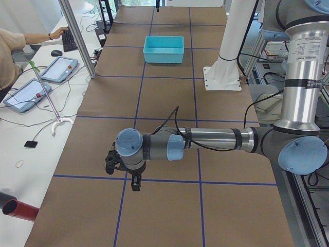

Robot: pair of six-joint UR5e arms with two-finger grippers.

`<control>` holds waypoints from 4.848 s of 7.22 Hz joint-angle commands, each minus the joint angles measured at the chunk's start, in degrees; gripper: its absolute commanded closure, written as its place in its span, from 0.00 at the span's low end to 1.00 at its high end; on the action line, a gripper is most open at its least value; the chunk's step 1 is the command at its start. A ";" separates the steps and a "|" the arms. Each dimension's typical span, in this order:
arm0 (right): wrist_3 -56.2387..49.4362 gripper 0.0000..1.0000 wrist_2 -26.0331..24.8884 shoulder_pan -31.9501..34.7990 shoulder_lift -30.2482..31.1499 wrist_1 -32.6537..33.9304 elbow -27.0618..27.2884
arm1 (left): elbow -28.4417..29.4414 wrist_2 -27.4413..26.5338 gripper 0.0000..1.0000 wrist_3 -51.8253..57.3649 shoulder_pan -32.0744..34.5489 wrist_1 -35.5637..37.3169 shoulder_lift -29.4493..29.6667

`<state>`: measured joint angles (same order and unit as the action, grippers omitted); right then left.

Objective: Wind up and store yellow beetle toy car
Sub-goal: 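Move the left gripper down over the yellow beetle toy car, then press the left gripper on the car's roof and push it forward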

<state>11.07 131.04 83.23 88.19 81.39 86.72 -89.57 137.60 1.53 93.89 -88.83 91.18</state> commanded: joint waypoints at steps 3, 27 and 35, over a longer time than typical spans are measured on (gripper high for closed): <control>0.01 0.00 0.09 0.00 -0.03 0.00 0.37 | -2.87 0.03 0.00 0.75 -5.98 -0.47 1.81; 0.01 0.00 0.00 -2.02 0.06 0.00 0.02 | -7.29 -38.55 0.19 47.42 -50.56 -5.91 6.38; -0.08 0.00 1.13 -2.73 -1.51 -0.62 0.81 | -8.52 -37.76 1.00 43.30 -51.00 -2.51 15.66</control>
<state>11.07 131.43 80.53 87.69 80.57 87.39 -98.05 99.68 46.39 42.85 -93.84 103.09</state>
